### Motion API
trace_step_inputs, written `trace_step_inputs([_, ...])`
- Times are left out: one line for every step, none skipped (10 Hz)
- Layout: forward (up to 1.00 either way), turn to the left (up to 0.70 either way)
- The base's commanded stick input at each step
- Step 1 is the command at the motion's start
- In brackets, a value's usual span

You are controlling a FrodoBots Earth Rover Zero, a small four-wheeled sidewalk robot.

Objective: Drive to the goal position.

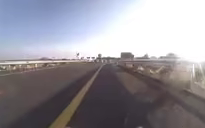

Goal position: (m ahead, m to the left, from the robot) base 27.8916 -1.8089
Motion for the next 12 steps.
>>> trace_step_inputs([0.48,0.00])
trace_step_inputs([0.48,0.00])
trace_step_inputs([0.48,0.00])
trace_step_inputs([0.48,0.00])
trace_step_inputs([0.48,0.00])
trace_step_inputs([0.48,0.00])
trace_step_inputs([0.48,0.00])
trace_step_inputs([0.48,0.00])
trace_step_inputs([0.48,0.00])
trace_step_inputs([0.48,0.00])
trace_step_inputs([0.48,0.00])
trace_step_inputs([0.48,0.00])
